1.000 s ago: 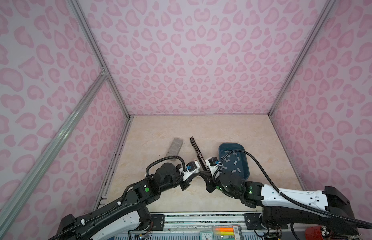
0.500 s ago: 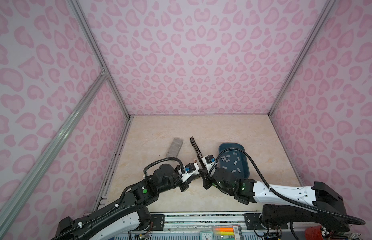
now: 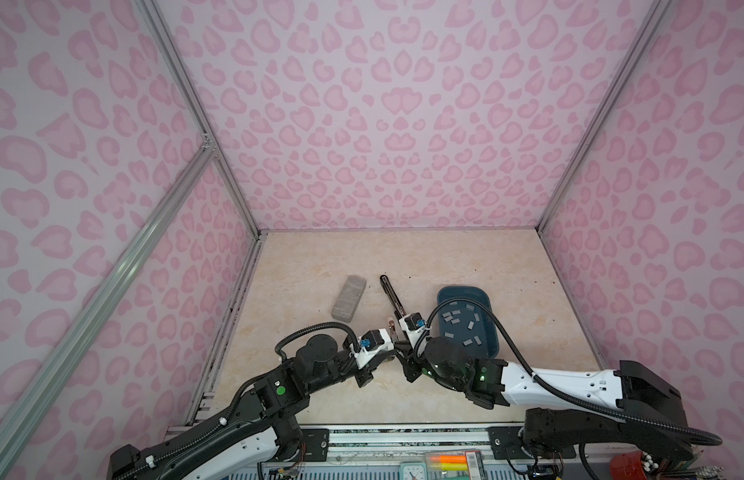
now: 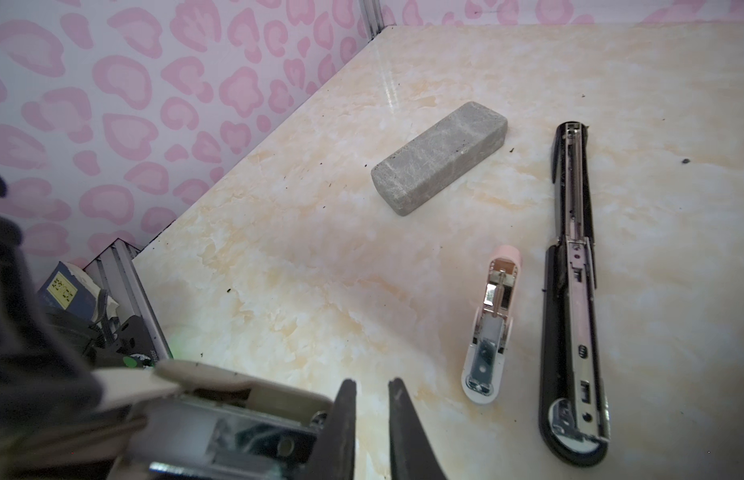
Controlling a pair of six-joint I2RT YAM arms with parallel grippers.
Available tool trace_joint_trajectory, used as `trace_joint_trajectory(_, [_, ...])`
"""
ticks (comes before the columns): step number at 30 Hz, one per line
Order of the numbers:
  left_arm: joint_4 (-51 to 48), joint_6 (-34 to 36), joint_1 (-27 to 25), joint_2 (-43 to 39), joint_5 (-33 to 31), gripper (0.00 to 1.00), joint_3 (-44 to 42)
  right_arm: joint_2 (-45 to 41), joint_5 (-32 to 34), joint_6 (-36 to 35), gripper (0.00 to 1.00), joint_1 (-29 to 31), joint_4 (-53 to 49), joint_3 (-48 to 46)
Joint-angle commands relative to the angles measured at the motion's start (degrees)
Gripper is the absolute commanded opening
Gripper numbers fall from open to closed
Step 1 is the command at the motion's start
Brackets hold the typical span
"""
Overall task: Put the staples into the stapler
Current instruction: 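Close the right gripper on the white pack while the left gripper holds it, then open the left gripper off the white pack while the right gripper holds it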
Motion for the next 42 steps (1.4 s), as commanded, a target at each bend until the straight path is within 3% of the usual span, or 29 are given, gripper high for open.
trace_joint_trajectory(1, [3.5,-0.1,0.1,-0.8,-1.7,0.04,-0.4,1.6,-4.7,-1.1,0.17,0.2,4.8,0.7])
trace_joint_trajectory(8, [3.6,-0.2,0.1,-1.0,-2.1,0.04,-0.5,-0.4,-3.6,-1.4,0.19,0.0,5.4,-0.7])
trace_joint_trajectory(14, [4.2,0.1,0.1,-1.1,-2.7,0.04,-1.0,-9.4,0.5,-2.1,0.33,-2.1,3.9,-6.0])
trace_joint_trajectory(20, [4.0,0.2,0.1,0.1,-3.0,0.04,-0.6,-19.6,-0.8,-6.9,0.45,-4.7,5.1,-12.4])
trace_joint_trajectory(26, [3.5,1.2,0.1,1.7,1.8,0.04,0.3,-27.0,-12.8,-19.1,0.63,-4.5,12.4,-19.5])
trace_joint_trajectory(33, [3.0,3.7,0.1,2.8,12.7,0.04,0.9,-28.9,-21.3,-23.3,0.81,-3.3,12.2,-21.0])
trace_joint_trajectory(42, [1.7,5.3,0.1,6.0,23.0,0.04,2.8,-22.9,-26.7,-27.2,0.84,-1.9,11.8,-18.6])
